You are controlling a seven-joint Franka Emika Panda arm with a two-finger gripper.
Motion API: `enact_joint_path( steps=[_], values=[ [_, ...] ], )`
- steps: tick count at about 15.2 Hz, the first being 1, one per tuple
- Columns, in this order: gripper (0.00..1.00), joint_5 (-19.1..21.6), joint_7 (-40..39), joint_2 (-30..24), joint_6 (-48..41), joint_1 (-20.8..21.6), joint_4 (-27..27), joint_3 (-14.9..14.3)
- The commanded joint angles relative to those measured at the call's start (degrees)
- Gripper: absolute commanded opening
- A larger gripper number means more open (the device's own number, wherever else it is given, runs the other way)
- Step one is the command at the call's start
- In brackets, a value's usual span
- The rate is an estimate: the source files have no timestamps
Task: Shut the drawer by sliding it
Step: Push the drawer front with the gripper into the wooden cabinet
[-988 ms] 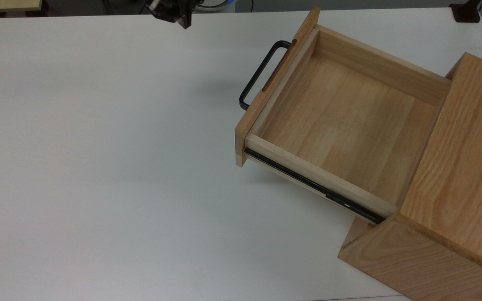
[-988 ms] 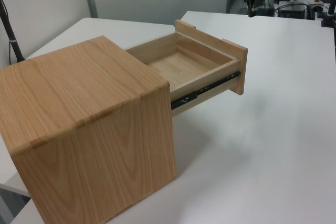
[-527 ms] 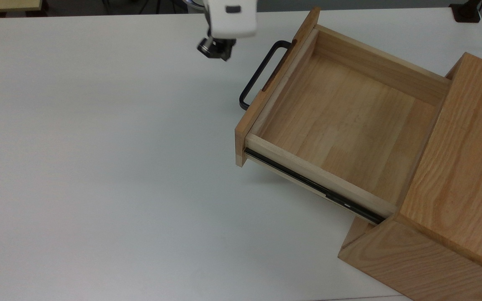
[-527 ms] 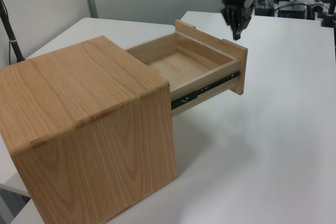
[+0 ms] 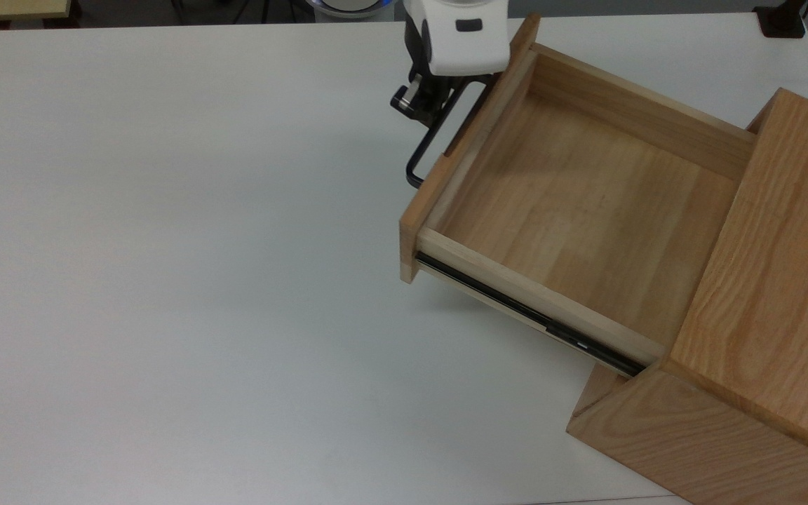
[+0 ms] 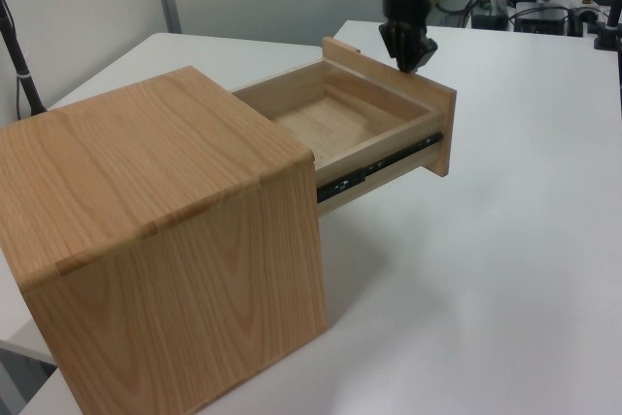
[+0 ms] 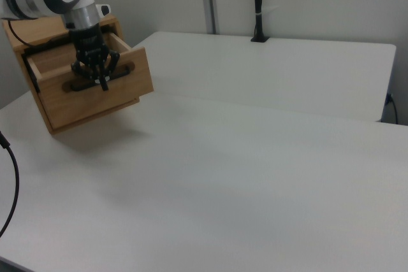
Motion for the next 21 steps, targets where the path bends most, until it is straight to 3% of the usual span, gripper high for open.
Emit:
enact_joint_path(
  steps=[1,10,18,21],
  values=[
    [0.02,-0.02,1.86,5.02,3.19,2.95,4.55,-0.98],
    [0.01,1.03,9.32,10.73,17.15,8.22,7.98,-0.54],
    [0.0,2.61,14.95,16.27,32.7,8.4,10.19,2.01],
    [0.0,2.7,17.31,17.41,35.87,8.05,10.27,4.82]
  ],
)
